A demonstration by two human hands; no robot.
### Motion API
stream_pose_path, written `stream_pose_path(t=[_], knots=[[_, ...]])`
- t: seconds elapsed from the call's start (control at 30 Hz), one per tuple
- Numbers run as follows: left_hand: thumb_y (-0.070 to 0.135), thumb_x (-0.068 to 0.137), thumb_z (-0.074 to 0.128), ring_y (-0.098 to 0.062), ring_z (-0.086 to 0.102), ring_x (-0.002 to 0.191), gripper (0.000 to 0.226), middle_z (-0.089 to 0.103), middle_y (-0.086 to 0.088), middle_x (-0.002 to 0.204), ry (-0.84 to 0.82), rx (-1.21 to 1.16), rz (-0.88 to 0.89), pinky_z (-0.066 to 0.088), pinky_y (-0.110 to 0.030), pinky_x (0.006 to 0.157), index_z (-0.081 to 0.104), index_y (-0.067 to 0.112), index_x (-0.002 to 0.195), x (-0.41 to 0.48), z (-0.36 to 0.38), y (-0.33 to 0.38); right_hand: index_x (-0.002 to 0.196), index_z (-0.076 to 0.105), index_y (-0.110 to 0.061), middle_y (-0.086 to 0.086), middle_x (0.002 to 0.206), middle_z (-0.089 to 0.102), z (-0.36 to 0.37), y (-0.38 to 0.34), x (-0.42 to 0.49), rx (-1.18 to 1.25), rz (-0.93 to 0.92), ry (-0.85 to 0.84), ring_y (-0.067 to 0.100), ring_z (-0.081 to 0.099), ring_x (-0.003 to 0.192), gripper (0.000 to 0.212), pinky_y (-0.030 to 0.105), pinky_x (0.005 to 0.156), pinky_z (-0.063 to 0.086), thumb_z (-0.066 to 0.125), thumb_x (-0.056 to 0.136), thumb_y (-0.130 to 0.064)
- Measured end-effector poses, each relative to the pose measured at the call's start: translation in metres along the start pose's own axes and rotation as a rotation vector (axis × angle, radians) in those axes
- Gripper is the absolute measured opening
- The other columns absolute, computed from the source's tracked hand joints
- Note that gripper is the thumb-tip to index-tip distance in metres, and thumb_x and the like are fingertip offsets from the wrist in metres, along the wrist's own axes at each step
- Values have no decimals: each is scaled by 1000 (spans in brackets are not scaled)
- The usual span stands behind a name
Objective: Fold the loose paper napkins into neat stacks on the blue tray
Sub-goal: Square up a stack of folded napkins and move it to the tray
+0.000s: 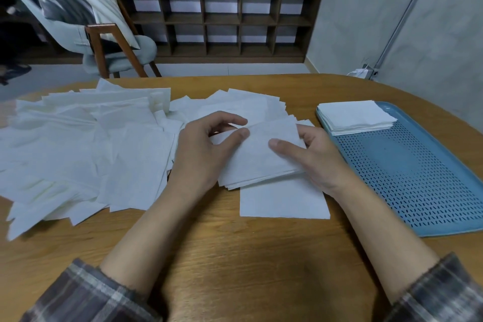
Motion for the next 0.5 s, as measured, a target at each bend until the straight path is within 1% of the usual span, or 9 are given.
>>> stream_pose_path(t=[0.1,0.2,0.27,0.37,0.43,0.5], knots=[[28,92,82,2,69,95,9,74,23,91,0,9,-6,49,-11,80,80,34,99,0,2,-1,115,75,-19,1,115,80,6,-1,-1,22,-6,-37,23,76,107,34,43,97,58,78,83,-29],[28,92,82,3,68,94,9,74,23,90,-10,13,-8,49,-10,79,80,34,99,-1,3,-1,122,72,-22,-5,119,77,9,-4,0,3,-41,-46,17,73,112,31,35,94,57,76,91,-17],[28,92,82,3,68,95,9,74,22,91,-9,25,-1,49,-10,81,80,34,99,-1,3,0,125,71,-27,-10,119,74,8,-6,0,-11,-67,-51,16,71,113,34,33,93,56,74,95,-9],[29,92,81,4,67,95,9,74,21,91,-7,49,-1,47,-9,80,80,34,100,-1,3,-1,131,67,-31,-8,119,73,7,-6,1,9,-77,-53,20,70,114,42,38,96,58,73,96,-7],[30,93,81,4,66,95,8,73,20,90,-4,62,-8,46,-8,79,79,34,100,-1,3,-1,134,65,-31,-5,120,72,7,-7,1,26,-87,-57,20,70,114,46,37,97,58,73,96,-5],[31,92,81,4,66,95,8,73,19,90,3,64,-7,46,-7,79,79,33,100,-2,3,-2,137,63,-31,-2,125,71,8,-9,0,31,-107,-63,21,68,119,50,38,101,56,73,96,-4]])
Point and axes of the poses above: each hand's wrist, its own x-axis towards the middle knuckle, its own z-axis out of the palm, y = z × x, the point moved 7 cm from there along x, towards the middle knuckle
